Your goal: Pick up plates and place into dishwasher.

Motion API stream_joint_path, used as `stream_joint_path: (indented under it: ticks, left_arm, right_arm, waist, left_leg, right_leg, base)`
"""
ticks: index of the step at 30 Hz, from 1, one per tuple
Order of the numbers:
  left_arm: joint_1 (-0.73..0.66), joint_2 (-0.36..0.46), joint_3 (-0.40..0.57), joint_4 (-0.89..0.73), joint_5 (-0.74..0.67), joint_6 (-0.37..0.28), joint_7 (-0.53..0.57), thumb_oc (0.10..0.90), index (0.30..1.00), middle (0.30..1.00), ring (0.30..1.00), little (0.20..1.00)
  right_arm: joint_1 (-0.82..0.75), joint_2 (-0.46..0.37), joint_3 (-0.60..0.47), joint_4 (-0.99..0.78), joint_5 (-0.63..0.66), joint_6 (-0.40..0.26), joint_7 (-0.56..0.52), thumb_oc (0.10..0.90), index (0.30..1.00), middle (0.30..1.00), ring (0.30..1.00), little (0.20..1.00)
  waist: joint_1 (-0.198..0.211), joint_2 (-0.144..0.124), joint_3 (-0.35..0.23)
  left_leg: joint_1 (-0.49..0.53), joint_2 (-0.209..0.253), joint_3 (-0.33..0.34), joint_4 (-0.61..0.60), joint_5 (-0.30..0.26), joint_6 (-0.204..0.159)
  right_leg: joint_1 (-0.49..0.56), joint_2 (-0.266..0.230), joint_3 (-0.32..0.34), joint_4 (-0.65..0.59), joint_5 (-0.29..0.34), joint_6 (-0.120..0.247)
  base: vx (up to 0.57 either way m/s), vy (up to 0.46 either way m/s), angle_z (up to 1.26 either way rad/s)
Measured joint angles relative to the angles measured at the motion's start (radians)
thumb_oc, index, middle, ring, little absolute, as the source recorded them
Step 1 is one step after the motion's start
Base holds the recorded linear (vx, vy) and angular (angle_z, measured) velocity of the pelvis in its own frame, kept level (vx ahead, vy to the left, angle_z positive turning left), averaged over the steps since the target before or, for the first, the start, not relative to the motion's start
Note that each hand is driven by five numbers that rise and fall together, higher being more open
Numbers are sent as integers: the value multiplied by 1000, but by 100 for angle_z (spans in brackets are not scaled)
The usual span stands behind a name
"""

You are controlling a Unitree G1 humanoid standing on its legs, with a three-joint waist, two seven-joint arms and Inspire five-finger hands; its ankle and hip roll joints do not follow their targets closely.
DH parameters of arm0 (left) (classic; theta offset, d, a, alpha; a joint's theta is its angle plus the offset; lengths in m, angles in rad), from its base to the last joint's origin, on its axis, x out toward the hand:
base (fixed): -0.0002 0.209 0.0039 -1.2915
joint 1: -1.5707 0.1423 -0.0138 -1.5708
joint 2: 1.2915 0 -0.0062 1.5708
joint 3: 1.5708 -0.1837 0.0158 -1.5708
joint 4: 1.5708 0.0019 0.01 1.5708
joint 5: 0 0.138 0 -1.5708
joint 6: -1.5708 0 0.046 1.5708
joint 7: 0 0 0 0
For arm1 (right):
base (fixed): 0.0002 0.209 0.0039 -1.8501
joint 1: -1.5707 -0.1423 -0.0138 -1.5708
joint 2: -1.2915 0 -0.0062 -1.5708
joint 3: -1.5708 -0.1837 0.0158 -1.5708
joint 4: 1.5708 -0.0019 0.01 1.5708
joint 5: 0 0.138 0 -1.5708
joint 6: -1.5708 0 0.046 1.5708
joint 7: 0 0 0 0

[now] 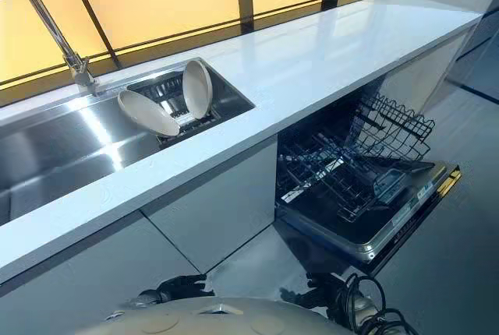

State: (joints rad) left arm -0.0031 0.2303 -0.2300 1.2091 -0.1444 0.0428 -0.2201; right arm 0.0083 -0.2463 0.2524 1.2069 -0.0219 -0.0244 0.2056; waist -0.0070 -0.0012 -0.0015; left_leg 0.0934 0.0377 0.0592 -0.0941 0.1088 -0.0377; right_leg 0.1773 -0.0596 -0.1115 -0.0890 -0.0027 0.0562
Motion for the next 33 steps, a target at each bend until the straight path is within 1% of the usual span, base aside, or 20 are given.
stream_joint_path:
  ticks: [23, 26, 27, 29, 32, 33]
  left_arm:
    - [0, 0, 0, 0, 0, -2, 1, 800, 900, 900, 900, 900]
    - [0, -2, 0, 0, -1, -7, 14, 800, 900, 900, 900, 900]
    - [0, -3, -1, 0, 0, -14, 21, 800, 900, 900, 900, 900]
    - [3, -3, -13, 0, 25, -50, 40, 800, 900, 900, 900, 900]
    - [2, 4, -75, -14, 132, -146, 82, 800, 900, 900, 900, 900]
    - [1, 14, -110, -42, 186, -166, 90, 800, 900, 900, 900, 900]
  right_arm:
    - [-2, 0, 0, 3, 0, 0, 0, 800, 900, 900, 900, 900]
    - [-2, 0, 0, 3, 0, 0, 0, 800, 900, 900, 900, 900]
    - [-2, 0, 0, 3, 0, 0, 0, 800, 900, 900, 900, 900]
    - [-2, 0, 0, 3, 0, 1, 0, 800, 900, 900, 900, 900]
    - [-6, -1, 6, 3, 0, 6, 2, 800, 900, 900, 900, 900]
    - [-9, -3, 10, 2, 0, 8, 3, 800, 900, 900, 900, 900]
  waist:
    - [0, 0, 0]
    - [0, 0, 0]
    - [0, 0, 0]
    - [0, 0, 0]
    - [0, 1, 1]
    - [0, 3, 1]
  left_leg:
    - [0, 0, 0, 0, 0, 0]
    - [0, 0, 0, 0, 0, 0]
    - [0, 0, 0, 0, 0, 0]
    - [0, 0, 0, 0, 0, 0]
    - [-1, 0, 1, 0, 0, 0]
    - [-1, 1, 5, 0, 0, 0]
  right_leg:
    - [0, 0, 0, 0, 0, 0]
    - [0, 0, 0, 0, 0, 0]
    - [0, 0, 0, 0, 0, 0]
    - [-1, 0, 0, 0, 0, 0]
    - [-2, 0, 2, 0, 0, 0]
    - [-6, 0, 6, 2, -1, -2]
  base:
    - [-8, -9, -2]
    - [0, 0, 0]
    - [0, 0, 0]
    - [0, 0, 0]
    - [-24, 16, -2]
    - [-44, 31, -10]
